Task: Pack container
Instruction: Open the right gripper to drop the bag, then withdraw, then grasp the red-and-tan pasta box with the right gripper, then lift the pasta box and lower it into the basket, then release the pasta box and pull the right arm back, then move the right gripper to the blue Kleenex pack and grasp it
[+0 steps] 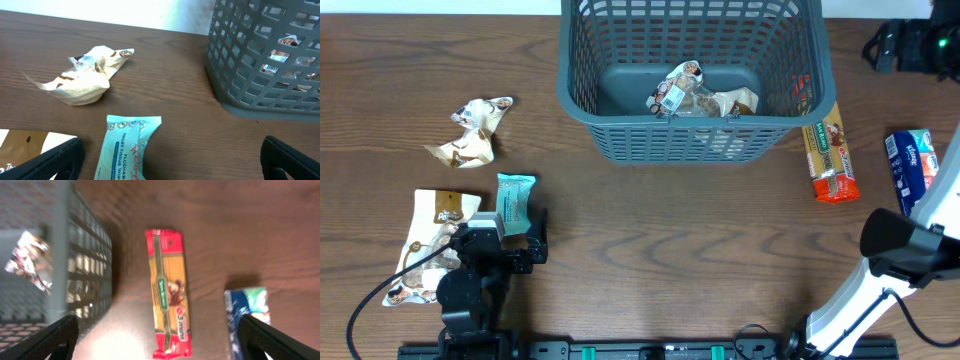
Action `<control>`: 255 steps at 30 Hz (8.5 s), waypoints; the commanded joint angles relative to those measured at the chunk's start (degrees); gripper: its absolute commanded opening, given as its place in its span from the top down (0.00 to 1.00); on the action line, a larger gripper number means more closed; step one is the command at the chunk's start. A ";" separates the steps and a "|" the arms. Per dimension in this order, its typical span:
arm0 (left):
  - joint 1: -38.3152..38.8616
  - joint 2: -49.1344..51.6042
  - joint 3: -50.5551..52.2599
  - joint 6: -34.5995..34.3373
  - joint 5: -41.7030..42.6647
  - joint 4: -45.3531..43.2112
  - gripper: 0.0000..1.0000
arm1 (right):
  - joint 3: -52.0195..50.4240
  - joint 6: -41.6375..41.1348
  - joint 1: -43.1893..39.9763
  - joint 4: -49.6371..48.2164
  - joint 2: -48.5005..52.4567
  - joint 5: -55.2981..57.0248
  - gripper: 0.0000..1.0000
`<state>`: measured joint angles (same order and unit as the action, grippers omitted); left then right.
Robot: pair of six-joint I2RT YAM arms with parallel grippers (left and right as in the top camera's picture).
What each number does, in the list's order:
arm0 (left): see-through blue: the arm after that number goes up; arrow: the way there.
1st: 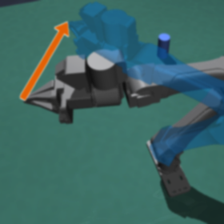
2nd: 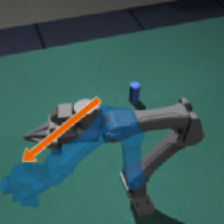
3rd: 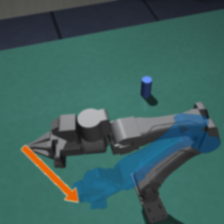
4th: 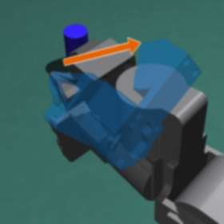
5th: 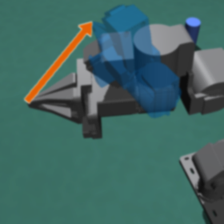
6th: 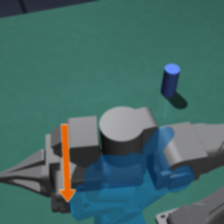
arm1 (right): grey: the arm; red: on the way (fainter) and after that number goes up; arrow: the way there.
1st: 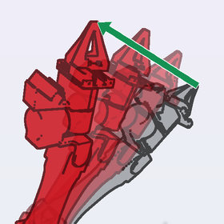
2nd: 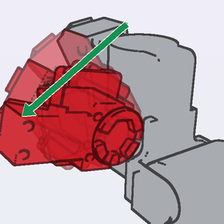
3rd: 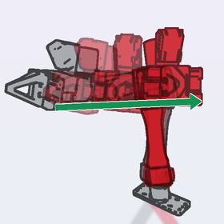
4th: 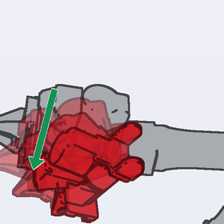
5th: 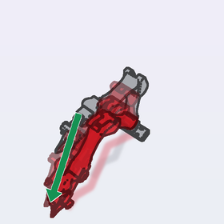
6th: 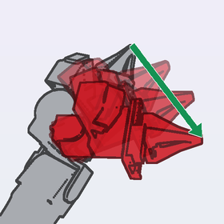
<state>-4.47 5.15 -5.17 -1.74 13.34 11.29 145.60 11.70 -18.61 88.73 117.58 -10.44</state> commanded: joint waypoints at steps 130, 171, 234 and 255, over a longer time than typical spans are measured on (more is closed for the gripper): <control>-0.28 0.07 1.46 -0.74 1.22 0.11 0.01 | -14.62 43.67 31.52 -18.14 2.67 -4.00 0.99; -0.28 0.07 1.46 -0.74 1.22 0.11 0.01 | 7.39 16.02 30.88 -25.92 5.53 -3.19 0.36; -0.28 0.07 1.46 -0.72 1.18 -1.57 0.01 | -44.30 20.92 -30.34 -27.65 -15.67 1.60 0.23; -0.28 0.07 1.46 -0.72 1.16 -1.60 0.01 | -51.17 31.08 -27.96 -33.14 -5.95 1.95 0.24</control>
<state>-4.47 5.15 -4.84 -1.72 13.78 9.96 94.67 41.67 -47.35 56.01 109.95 -8.43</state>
